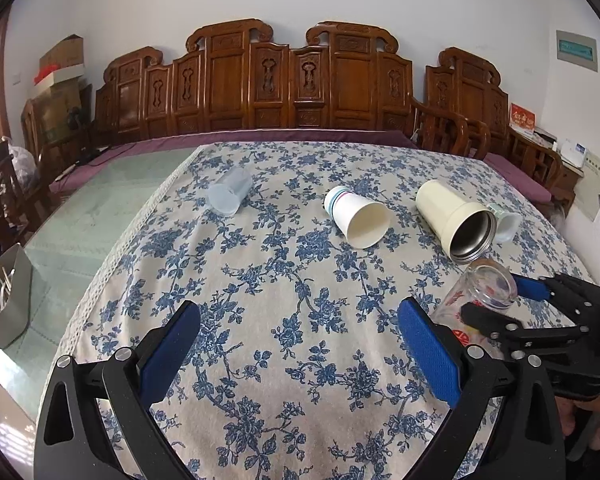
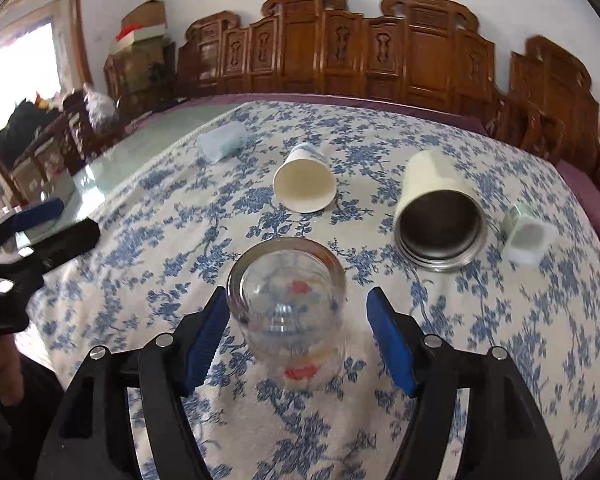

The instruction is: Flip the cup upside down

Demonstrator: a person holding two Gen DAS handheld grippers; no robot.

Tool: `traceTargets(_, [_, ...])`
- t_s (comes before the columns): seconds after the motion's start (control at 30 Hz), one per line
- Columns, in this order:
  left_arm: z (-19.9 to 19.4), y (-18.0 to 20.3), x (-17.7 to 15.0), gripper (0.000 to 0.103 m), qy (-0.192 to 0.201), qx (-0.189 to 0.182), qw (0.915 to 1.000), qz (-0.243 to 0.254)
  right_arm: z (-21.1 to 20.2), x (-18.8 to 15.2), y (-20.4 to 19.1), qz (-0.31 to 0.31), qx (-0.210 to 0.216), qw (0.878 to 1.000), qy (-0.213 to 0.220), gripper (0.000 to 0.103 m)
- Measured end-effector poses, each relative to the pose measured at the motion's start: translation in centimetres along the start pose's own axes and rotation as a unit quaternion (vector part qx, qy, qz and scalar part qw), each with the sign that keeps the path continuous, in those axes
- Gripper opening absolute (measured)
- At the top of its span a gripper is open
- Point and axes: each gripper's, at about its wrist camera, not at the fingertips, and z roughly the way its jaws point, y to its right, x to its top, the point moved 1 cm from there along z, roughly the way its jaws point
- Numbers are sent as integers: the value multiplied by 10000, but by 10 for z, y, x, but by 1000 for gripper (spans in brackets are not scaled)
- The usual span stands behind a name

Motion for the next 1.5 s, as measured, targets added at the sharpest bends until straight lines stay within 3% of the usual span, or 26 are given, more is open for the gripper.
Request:
traceTargets(0.3, [-30,30,3,95,236,13,9993,278,-67,-15,18,634,-283,9974,210,101])
traceTargets(0.6, [-67,45,-16,95,37,-81,9997,206,-127,-39,29,782,-483,9945,502,100])
traceTargets(0.87, [-141,51,-18,95,514,-71,9986,90,-205,-45,21,688,-557,9867,1361,100])
traceTargets(1.03, [-179,57,-19,95,764,-97,9970,117,-239,-51,11,609,-532,9828,1660,100])
traceTargets(1.5, [-208,70,-21,95,1018,-106,9946,173,-253,-63,5,558,-583,9815,1736,100])
